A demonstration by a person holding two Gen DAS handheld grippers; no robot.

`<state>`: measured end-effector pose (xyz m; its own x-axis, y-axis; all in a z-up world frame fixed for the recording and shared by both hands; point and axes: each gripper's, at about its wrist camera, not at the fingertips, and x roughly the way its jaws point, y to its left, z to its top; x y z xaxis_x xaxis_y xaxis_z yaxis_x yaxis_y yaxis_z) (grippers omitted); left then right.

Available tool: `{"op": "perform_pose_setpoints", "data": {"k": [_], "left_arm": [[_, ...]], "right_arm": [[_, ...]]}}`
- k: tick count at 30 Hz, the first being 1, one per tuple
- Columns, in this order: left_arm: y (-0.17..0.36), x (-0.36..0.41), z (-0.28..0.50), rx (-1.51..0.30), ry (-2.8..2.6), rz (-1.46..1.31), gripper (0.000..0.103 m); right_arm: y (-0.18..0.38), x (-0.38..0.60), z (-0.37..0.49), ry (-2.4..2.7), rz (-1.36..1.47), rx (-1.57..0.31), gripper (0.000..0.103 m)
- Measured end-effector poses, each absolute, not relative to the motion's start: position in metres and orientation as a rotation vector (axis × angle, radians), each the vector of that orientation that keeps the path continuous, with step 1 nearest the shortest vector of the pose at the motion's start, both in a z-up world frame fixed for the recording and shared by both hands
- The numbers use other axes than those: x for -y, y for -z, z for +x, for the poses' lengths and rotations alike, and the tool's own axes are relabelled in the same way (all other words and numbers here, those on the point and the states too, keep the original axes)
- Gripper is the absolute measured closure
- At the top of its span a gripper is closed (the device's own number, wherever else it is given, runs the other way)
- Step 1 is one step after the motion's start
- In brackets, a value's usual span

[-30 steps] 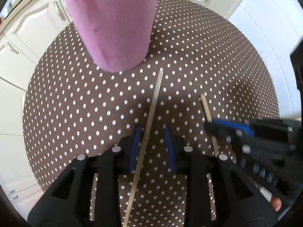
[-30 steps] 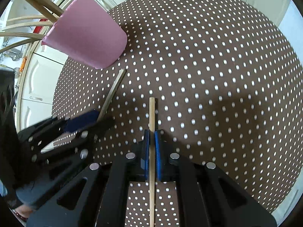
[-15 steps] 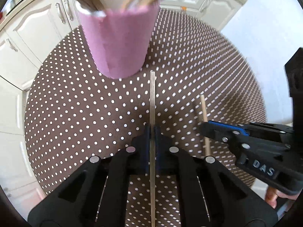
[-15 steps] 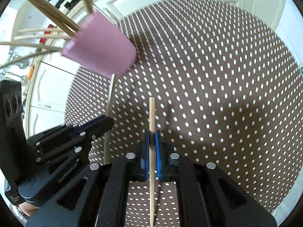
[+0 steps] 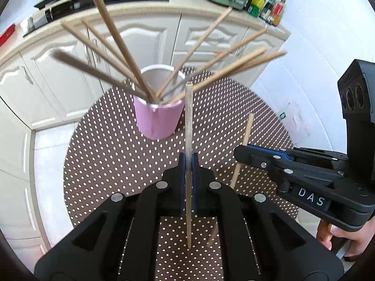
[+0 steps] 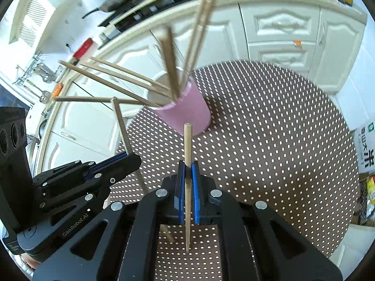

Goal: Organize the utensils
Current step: 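Lift the chopstick with the right gripper and drop it into the pink cup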

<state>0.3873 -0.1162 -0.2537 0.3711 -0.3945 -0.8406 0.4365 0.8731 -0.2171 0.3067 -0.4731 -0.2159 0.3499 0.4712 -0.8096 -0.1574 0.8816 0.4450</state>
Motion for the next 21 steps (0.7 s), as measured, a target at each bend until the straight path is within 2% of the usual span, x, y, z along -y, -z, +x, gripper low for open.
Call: {"op": "perform_pose_setpoints", "data": {"k": [6, 12, 21], "left_arm": [[0.236, 0.122, 0.377, -0.975, 0.537, 0.056, 0.098], [0.180, 0.129, 0.370, -0.877, 0.534, 0.056, 0.098], [0.132, 0.135, 0.370, -0.764, 0.533, 0.055, 0.098]], "right_arm": [[0.180, 0.470, 0.295, -0.446, 0.274, -1.068, 0.098], [0.144, 0.470, 0.296, -0.470, 0.231, -0.983, 0.098], [0.097, 0.476, 0.303, -0.486, 0.189, -0.859, 0.098]]}}
